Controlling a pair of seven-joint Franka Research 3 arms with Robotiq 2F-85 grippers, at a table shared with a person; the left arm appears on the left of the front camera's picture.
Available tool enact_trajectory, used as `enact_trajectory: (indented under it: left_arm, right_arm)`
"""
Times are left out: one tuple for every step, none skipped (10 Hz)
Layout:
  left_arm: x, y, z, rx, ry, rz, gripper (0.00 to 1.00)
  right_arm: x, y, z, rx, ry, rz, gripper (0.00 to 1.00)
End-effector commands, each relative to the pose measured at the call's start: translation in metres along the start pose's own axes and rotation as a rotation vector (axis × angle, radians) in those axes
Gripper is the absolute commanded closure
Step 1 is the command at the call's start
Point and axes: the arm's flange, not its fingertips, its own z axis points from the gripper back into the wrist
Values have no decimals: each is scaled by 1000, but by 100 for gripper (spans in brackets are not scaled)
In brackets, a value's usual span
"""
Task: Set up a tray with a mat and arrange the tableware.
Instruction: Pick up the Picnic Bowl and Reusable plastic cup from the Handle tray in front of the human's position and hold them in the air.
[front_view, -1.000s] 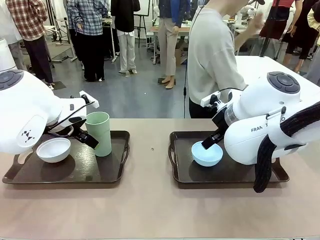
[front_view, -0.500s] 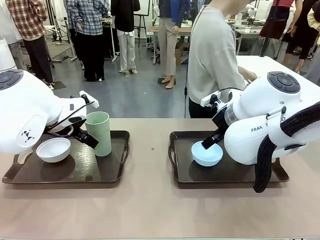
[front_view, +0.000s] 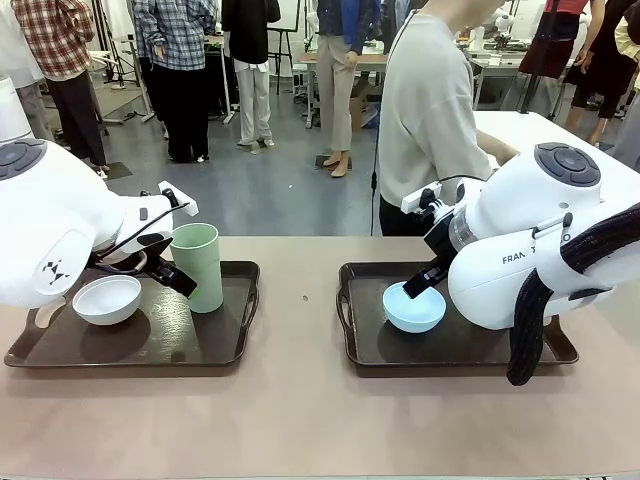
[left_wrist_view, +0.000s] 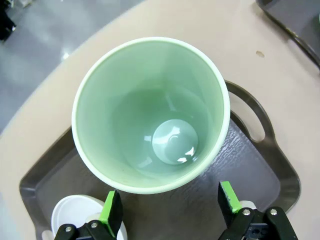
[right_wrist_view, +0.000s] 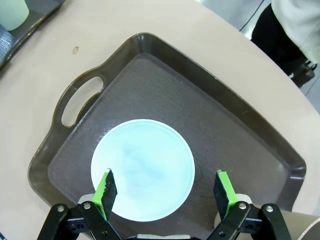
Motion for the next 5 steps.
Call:
enact_trajectory:
  left_arm:
    - [0,0,0,0,0,0,0]
    - [0,0,0,0,0,0,0]
    - [0,-6,24,-9,-2,20,0]
    - [-5,-10,48,-6,19,34,0]
    - [-10,-14,75,-14,64,65,0]
  right_arm:
    - [0,0,0,0,0,0,0]
    - [0,0,0,0,0,0,0]
    - [-6,6,4,8,49,-30,0]
    - [-13,19,17,90,61,-84,0]
    - [-26,35,39,118,109,-122,0]
